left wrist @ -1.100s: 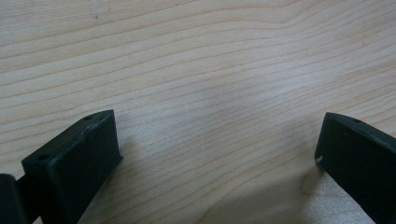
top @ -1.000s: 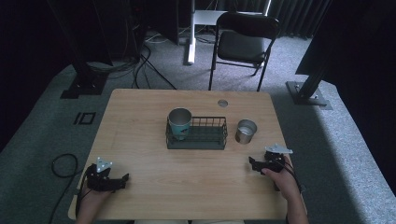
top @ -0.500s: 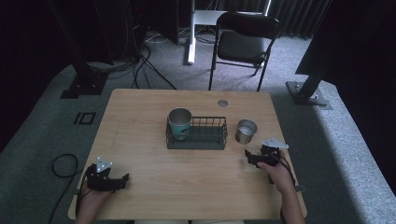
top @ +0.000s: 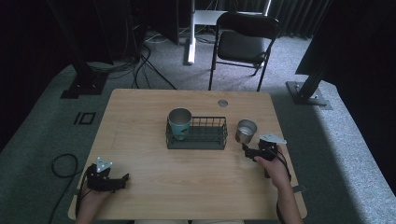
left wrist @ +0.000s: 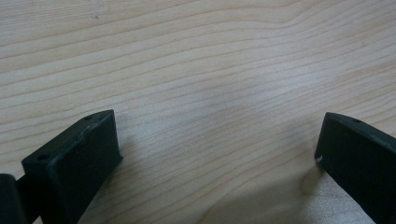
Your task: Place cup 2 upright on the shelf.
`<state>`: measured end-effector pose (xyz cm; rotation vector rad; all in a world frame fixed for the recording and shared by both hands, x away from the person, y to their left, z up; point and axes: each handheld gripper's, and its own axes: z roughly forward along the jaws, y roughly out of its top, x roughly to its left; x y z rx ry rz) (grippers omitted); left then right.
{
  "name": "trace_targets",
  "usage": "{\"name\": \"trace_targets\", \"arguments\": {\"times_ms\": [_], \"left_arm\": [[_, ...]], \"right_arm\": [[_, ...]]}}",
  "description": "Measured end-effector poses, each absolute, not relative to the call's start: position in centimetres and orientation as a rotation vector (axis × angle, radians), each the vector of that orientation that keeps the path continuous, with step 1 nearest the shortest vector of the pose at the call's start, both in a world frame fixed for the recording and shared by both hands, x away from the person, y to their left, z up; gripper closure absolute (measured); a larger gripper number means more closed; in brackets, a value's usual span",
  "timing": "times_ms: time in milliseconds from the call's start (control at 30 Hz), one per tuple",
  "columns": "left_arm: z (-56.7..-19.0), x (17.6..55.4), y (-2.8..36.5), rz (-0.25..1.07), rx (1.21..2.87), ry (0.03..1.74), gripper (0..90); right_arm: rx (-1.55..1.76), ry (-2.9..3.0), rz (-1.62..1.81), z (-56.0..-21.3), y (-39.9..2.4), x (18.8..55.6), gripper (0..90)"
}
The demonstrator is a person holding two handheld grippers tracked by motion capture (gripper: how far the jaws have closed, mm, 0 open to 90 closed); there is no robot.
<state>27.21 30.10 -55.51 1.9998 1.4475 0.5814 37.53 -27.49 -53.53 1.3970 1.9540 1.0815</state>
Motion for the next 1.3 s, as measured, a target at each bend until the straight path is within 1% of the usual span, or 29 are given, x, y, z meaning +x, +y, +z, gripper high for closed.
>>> {"name": "trace_targets", "arguments": {"times_ms": [467,1300], "left_arm": [[-55.5,27.2,30.1,0.581,2.000,1.447,0.4],[-55.5,27.2,30.1,0.581,2.000,1.447,0.4]], "right_arm": [[1.391,1.864,1.152,-52.9,-26.8,38.9,12.5],[1.387,1.801,1.208,-53.4,-25.9,41.1,12.5]]}}
